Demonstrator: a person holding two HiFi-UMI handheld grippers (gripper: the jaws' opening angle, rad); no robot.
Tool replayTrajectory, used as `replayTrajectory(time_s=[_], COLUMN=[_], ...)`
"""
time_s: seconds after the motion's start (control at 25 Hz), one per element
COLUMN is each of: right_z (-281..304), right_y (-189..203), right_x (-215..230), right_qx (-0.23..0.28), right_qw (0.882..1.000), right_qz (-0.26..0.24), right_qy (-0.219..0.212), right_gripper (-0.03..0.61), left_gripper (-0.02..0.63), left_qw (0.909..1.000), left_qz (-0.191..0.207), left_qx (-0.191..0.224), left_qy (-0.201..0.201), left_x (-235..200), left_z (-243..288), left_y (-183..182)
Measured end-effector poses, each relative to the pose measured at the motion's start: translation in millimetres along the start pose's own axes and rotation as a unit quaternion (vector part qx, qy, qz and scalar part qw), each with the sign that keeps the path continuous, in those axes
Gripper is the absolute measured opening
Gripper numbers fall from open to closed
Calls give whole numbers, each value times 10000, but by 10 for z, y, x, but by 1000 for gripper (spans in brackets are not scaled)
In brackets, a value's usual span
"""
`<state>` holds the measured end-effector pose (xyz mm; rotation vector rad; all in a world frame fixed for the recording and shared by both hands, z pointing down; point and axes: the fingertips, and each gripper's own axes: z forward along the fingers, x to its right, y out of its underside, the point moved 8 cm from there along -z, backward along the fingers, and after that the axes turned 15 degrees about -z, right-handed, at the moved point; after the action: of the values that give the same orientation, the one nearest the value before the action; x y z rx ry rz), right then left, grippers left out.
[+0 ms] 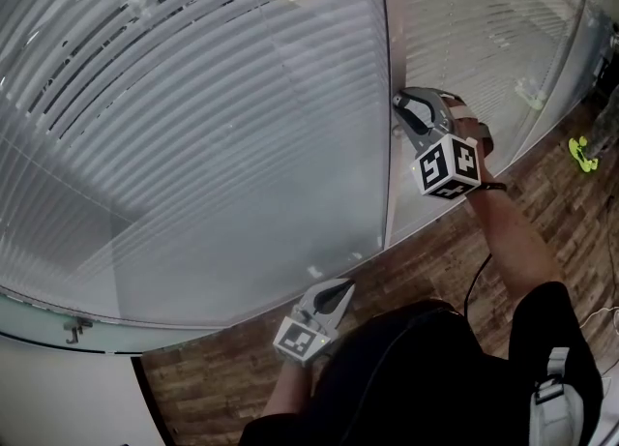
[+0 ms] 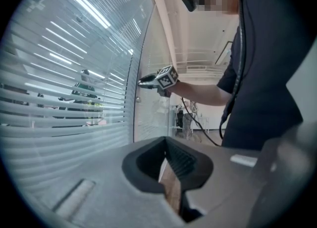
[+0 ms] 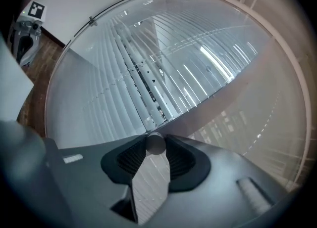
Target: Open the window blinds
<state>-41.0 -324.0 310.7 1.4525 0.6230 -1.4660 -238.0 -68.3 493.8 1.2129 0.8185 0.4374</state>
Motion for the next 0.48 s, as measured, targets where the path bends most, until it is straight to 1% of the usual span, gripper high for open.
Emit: replayTrajectory(time_s=[0.2, 0.48], right_z=[-8, 1], right_y=[34, 80], right_x=[51, 88], right_qx=[132, 245], right_qw=[9965, 9851], right_qz=[823, 1705], right_qy=[-61, -7], right_gripper=[129, 129], left_gripper=[5, 5], left_qw=[10000, 10000], left_qz=[-1, -4], left_qx=[6, -37], left_qy=[13, 16], left_x=[9, 13], left_z=[0, -1], left_y=[-4, 0])
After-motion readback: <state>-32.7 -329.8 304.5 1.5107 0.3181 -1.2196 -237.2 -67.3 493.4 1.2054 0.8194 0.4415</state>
